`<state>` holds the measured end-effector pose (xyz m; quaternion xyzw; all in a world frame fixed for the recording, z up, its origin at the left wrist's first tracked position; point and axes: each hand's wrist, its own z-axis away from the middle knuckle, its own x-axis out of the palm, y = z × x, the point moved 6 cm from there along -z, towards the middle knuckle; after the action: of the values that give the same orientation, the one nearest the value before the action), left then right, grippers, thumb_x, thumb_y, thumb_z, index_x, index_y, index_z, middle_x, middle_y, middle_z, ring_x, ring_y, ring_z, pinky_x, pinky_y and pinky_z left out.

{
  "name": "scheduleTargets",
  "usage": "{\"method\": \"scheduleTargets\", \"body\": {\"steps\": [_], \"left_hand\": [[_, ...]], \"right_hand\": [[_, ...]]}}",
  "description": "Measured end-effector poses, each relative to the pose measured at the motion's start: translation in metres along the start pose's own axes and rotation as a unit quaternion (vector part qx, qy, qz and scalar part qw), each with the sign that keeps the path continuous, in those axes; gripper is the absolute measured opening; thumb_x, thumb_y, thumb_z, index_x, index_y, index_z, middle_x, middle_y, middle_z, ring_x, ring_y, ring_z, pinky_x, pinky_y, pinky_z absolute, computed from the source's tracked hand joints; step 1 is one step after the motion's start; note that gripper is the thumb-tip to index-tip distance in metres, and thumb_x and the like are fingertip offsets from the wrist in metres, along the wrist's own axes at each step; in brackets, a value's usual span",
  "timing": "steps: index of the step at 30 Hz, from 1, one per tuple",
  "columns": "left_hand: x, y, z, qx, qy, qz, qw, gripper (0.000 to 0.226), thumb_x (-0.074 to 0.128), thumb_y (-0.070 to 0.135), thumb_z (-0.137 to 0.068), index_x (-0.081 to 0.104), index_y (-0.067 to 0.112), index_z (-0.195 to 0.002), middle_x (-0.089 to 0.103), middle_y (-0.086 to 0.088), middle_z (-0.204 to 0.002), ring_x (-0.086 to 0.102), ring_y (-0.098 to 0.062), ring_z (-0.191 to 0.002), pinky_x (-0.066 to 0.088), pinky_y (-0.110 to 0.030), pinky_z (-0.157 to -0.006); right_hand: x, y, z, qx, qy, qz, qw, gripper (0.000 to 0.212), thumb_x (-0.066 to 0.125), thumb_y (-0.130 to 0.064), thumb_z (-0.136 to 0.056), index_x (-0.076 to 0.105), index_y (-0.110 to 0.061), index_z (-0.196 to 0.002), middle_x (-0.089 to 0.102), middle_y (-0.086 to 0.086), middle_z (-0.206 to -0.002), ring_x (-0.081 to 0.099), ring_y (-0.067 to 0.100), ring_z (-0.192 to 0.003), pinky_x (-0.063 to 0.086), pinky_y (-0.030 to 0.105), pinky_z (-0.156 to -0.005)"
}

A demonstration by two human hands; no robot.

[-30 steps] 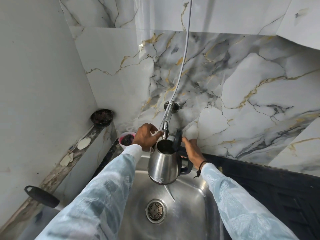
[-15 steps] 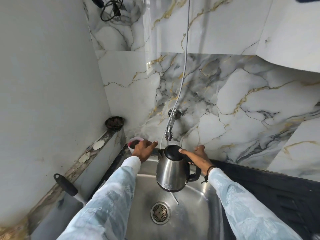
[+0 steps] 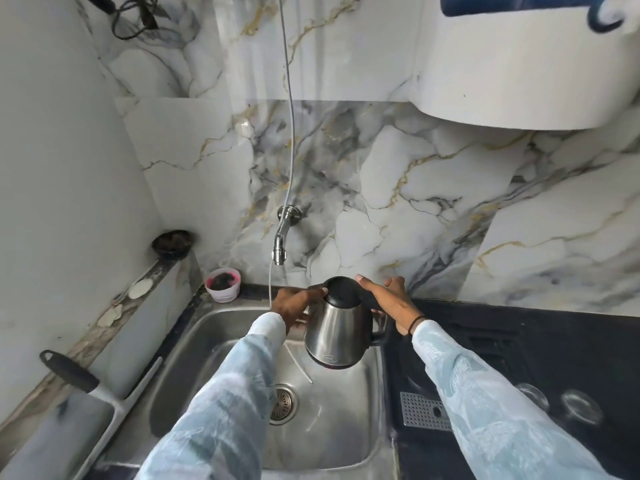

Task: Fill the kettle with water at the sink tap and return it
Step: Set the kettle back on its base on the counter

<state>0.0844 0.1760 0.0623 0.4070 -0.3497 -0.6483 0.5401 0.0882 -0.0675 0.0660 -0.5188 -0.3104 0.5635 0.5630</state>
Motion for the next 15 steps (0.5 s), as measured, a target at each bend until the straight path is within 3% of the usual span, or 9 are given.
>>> {"method": "scheduleTargets", "body": {"steps": [2, 5, 7, 10, 13, 15], "left_hand": [[0.030, 0.003, 0.000, -0.001, -0.018, 0.015, 1.000, 0.052, 0.083, 0.037, -0.073, 0.074, 0.003, -0.111, 0.076, -0.012, -0.100, 0.068, -0.029, -0.080, 0.057, -0.037, -0.076], [0.076, 0.007, -0.002, 0.000, -0.058, 0.014, 0.998, 0.048, 0.083, 0.039, -0.075, 0.072, 0.004, -0.107, 0.074, -0.007, -0.100, 0.071, -0.024, -0.082, 0.055, -0.032, -0.068], [0.108, 0.011, -0.002, 0.017, -0.077, 0.006, 0.997, 0.050, 0.083, 0.043, -0.076, 0.072, 0.005, -0.107, 0.075, -0.009, -0.104, 0.072, -0.025, -0.087, 0.056, -0.033, -0.068], [0.149, 0.015, -0.001, 0.038, -0.088, 0.006, 0.995, 0.053, 0.083, 0.046, -0.077, 0.072, 0.007, -0.112, 0.074, -0.010, -0.103, 0.072, -0.029, -0.094, 0.059, -0.042, -0.084], [0.181, 0.014, -0.005, 0.034, -0.104, -0.001, 0.994, 0.044, 0.082, 0.044, -0.078, 0.075, 0.009, -0.104, 0.071, -0.008, -0.093, 0.069, -0.028, -0.086, 0.058, -0.040, -0.082], [0.203, 0.011, -0.010, 0.035, -0.118, -0.008, 0.992, 0.030, 0.081, 0.041, -0.080, 0.075, 0.013, -0.090, 0.065, -0.007, -0.082, 0.062, -0.026, -0.078, 0.052, -0.036, -0.076]], "right_hand": [[-0.027, 0.006, 0.001, 0.000, 0.023, -0.021, 1.000, 0.083, 0.088, -0.052, -0.087, 0.042, -0.003, -0.136, 0.056, 0.010, -0.135, 0.068, 0.023, -0.115, 0.063, 0.042, -0.087], [-0.076, 0.012, 0.006, -0.012, 0.050, 0.007, 0.999, 0.068, 0.085, -0.055, -0.088, 0.040, -0.013, -0.117, 0.057, 0.000, -0.115, 0.062, 0.011, -0.095, 0.053, 0.026, -0.067], [-0.111, 0.021, 0.006, -0.013, 0.080, 0.036, 0.996, 0.073, 0.084, -0.060, -0.087, 0.040, -0.013, -0.120, 0.055, 0.001, -0.118, 0.059, 0.014, -0.095, 0.048, 0.032, -0.076], [-0.150, 0.034, 0.003, -0.001, 0.099, 0.028, 0.995, 0.076, 0.082, -0.062, -0.088, 0.042, -0.011, -0.127, 0.057, 0.003, -0.125, 0.060, 0.024, -0.110, 0.049, 0.038, -0.090], [-0.181, 0.047, 0.001, 0.012, 0.116, 0.012, 0.993, 0.060, 0.075, -0.060, -0.094, 0.042, -0.013, -0.112, 0.055, 0.002, -0.108, 0.057, 0.017, -0.090, 0.048, 0.036, -0.073], [-0.197, 0.059, 0.000, 0.021, 0.128, 0.008, 0.992, 0.053, 0.070, -0.058, -0.099, 0.043, -0.013, -0.109, 0.055, 0.002, -0.103, 0.057, 0.019, -0.089, 0.042, 0.035, -0.069]]}}
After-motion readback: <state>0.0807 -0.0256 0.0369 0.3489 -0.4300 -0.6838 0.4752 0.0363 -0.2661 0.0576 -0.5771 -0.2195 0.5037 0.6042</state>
